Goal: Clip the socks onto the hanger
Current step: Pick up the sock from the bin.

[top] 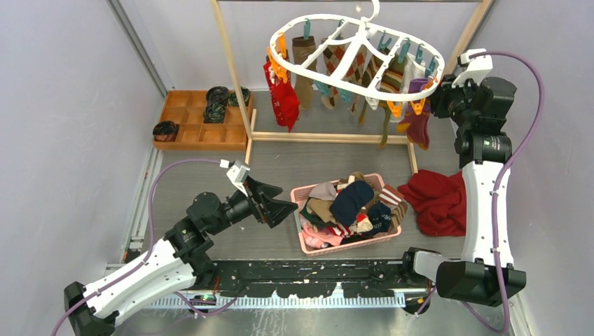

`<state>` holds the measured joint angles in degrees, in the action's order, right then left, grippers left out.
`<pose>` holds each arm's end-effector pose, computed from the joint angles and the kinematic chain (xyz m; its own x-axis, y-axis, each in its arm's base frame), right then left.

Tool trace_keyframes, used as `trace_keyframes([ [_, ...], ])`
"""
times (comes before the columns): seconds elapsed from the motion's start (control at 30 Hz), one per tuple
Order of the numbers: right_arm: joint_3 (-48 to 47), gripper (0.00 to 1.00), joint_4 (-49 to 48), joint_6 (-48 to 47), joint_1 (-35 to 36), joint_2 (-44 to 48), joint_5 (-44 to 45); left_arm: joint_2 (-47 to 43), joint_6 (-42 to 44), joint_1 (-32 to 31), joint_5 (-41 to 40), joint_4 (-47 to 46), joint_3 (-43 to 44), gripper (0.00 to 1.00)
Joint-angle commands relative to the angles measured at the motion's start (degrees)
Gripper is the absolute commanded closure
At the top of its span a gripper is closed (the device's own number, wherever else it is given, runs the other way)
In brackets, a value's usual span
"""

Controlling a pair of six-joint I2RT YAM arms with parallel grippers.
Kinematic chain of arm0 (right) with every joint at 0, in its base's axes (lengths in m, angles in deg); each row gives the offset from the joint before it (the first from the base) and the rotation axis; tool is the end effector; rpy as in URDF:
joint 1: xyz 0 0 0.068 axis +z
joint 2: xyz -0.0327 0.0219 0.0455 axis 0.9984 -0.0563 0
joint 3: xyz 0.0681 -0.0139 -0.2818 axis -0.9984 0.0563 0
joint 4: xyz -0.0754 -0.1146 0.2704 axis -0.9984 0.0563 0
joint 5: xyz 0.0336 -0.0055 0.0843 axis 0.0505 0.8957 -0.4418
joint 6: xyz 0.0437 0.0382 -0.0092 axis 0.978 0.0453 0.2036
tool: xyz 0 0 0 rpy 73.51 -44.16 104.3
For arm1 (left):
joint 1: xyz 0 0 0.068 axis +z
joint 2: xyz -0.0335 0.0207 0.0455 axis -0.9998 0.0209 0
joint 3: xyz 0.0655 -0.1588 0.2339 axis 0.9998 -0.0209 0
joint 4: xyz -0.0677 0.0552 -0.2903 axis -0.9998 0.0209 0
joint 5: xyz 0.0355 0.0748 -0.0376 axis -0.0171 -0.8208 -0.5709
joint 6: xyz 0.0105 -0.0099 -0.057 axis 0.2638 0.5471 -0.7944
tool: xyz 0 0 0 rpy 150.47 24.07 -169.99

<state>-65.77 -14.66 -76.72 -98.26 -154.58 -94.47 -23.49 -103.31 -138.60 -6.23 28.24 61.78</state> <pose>0.2856 -0.0448 0.4759 -0.1678 -0.0428 -0.9849 -0.1151 0.9931 -0.0235 0.1194 -0.1508 0.2987 -0.4771 -0.3266 -0.8159 0.7034 0.4146 -0.5773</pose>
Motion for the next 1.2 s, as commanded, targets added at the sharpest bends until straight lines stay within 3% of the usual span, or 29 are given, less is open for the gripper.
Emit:
trace_keyframes([
  [0.0, -0.7, 0.74, -4.1, -2.3, -0.3, 0.1, 1.2, -0.9, 0.0, 0.1, -1.0, -0.5, -0.7, 0.05],
  [0.5, 11.7, 0.63, -3.9, -2.5, -2.6, 6.0, -5.5, -0.8, -1.8, 0.1, -0.3, -2.0, -1.7, 0.05],
  [1.17, 19.2, 0.42, 3.3, -0.6, -5.9, 17.7, -15.8, -0.2, -3.2, 0.1, 0.1, -3.4, -3.7, 0.04],
])
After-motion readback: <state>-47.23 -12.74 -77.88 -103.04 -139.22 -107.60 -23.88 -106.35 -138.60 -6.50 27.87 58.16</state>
